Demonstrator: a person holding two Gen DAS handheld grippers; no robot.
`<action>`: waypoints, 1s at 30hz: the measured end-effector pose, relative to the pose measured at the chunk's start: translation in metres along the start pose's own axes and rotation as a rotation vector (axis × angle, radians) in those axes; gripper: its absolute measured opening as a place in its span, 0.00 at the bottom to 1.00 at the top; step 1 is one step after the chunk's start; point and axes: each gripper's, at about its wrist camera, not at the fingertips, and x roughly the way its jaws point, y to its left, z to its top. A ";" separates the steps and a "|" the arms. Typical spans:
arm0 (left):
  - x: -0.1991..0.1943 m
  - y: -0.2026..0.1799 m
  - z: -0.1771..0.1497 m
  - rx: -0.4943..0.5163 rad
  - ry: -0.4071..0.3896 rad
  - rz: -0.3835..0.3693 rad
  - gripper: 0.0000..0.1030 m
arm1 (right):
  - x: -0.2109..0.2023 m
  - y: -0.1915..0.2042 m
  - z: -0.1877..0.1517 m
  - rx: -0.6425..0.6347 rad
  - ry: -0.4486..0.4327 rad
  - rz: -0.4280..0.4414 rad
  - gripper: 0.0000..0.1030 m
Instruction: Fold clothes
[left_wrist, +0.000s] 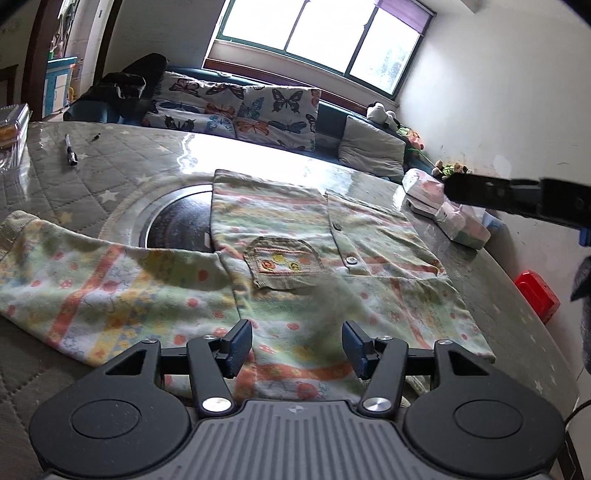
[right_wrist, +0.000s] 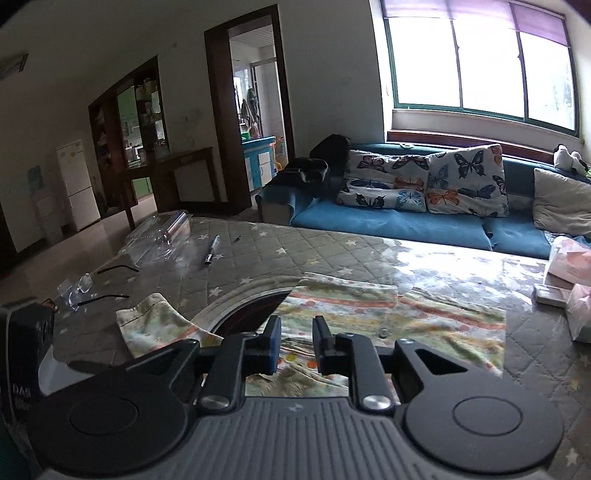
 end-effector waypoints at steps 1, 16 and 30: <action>0.001 -0.003 0.001 0.006 0.001 -0.005 0.56 | -0.003 -0.003 -0.001 -0.006 0.004 -0.005 0.17; 0.030 -0.046 0.008 0.094 0.041 -0.076 0.54 | -0.004 -0.084 -0.089 0.055 0.247 -0.149 0.18; 0.052 -0.046 0.002 0.103 0.098 -0.072 0.44 | 0.024 -0.114 -0.068 0.091 0.193 -0.175 0.18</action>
